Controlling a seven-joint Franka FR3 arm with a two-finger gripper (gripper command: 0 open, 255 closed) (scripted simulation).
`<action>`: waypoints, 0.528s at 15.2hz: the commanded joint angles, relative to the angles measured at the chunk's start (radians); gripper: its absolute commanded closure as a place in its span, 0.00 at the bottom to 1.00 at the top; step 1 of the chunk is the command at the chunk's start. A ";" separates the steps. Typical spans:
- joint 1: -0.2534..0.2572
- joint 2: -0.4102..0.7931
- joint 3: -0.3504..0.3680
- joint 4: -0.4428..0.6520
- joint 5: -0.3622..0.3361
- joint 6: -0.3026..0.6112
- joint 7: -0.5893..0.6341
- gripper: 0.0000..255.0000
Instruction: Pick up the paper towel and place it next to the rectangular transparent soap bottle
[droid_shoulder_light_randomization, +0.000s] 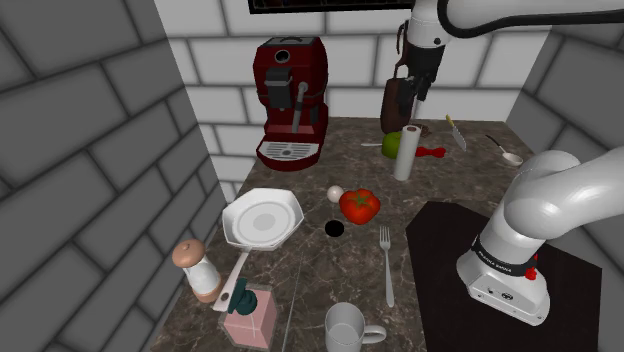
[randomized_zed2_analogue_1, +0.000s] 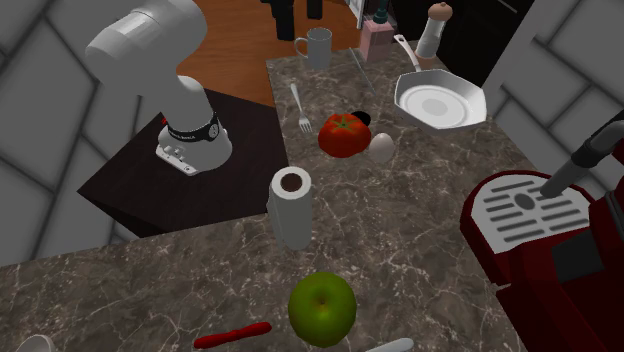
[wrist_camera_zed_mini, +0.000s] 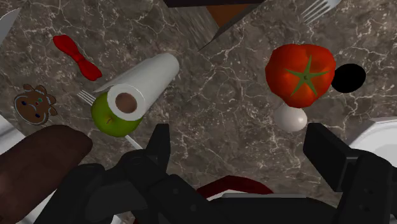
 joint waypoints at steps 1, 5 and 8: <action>0.000 0.000 0.000 0.000 0.000 0.000 0.000 0.00; -0.009 0.026 -0.098 -0.067 -0.040 0.102 -0.123 0.00; -0.017 0.067 -0.172 -0.100 -0.068 0.182 -0.216 0.00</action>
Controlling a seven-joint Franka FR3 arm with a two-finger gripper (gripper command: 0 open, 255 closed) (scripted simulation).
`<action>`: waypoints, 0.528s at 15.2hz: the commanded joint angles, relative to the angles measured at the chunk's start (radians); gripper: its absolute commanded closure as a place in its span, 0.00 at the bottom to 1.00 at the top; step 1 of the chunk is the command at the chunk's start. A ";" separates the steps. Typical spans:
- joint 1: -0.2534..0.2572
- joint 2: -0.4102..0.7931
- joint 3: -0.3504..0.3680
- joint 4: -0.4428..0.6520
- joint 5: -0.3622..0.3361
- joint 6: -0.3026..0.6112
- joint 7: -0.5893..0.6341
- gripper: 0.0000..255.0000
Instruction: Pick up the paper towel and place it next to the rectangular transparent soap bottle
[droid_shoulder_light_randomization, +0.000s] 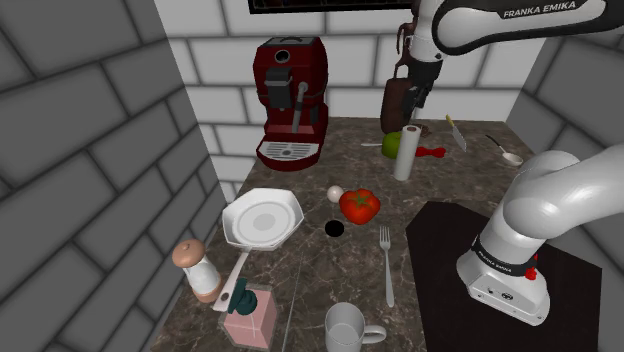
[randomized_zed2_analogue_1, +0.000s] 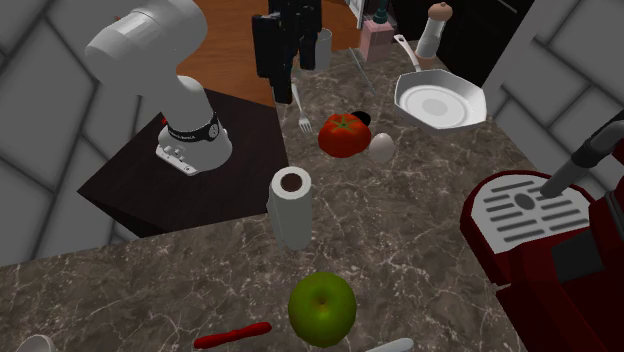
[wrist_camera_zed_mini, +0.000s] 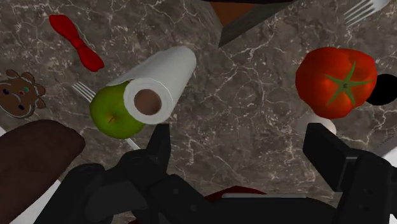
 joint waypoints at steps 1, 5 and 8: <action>-0.004 0.035 -0.049 -0.024 -0.018 0.064 -0.062 0.00; -0.007 0.127 -0.150 -0.036 -0.042 0.174 -0.189 0.00; -0.002 0.216 -0.225 -0.028 -0.045 0.255 -0.288 0.00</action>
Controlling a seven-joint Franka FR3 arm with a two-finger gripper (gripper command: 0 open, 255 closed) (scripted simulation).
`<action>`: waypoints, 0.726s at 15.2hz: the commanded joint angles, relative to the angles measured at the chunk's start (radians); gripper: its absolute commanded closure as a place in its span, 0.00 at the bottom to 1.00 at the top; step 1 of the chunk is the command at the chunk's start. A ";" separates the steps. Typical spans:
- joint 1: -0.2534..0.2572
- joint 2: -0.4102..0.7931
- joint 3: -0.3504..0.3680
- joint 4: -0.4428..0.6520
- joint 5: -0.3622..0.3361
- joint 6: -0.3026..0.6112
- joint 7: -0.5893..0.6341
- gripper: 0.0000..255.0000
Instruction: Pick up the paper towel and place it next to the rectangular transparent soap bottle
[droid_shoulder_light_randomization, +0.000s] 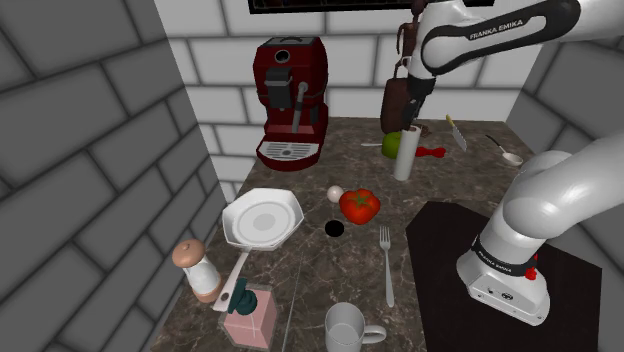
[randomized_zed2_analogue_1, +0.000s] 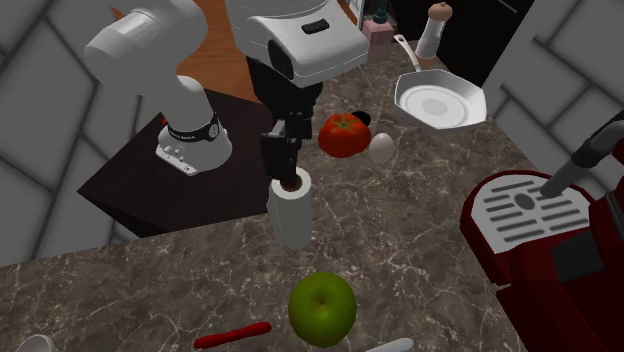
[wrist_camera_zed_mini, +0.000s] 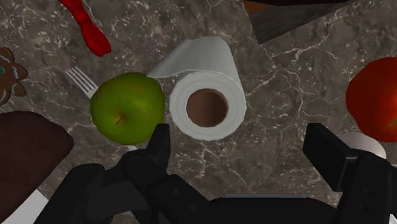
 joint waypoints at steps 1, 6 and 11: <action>0.007 0.070 -0.050 0.011 0.003 0.061 -0.068 0.00; 0.008 0.104 -0.064 -0.032 -0.001 0.137 -0.070 0.00; 0.008 0.125 -0.071 -0.051 -0.002 0.178 -0.071 0.00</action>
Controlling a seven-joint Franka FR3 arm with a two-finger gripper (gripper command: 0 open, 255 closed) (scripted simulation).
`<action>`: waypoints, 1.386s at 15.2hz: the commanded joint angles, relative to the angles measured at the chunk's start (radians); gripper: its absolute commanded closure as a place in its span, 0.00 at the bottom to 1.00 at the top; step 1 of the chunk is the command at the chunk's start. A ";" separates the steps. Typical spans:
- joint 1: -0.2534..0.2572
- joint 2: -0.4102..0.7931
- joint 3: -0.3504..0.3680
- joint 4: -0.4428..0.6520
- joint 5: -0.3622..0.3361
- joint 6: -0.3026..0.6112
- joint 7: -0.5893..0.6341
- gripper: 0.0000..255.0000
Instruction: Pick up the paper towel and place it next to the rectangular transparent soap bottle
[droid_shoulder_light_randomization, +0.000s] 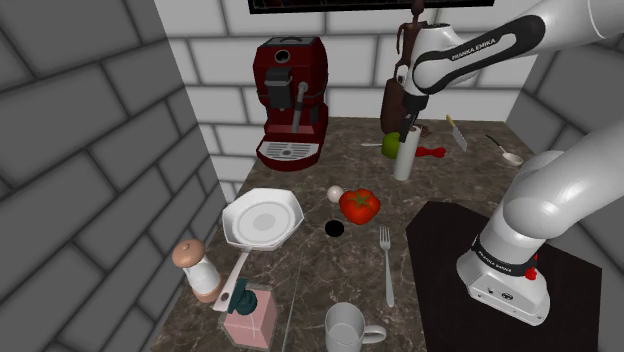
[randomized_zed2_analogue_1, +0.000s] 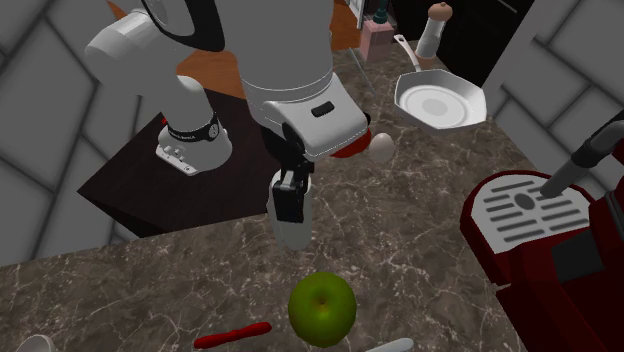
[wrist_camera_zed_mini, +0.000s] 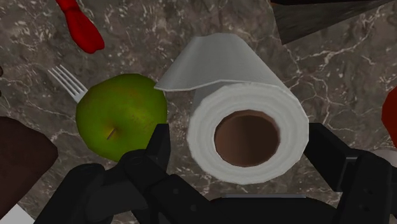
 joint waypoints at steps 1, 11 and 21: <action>0.000 0.002 -0.001 -0.002 0.000 0.004 -0.001 0.00; 0.000 0.001 -0.001 -0.002 0.000 0.004 -0.001 1.00; 0.000 -0.029 0.011 0.044 0.004 -0.073 0.000 1.00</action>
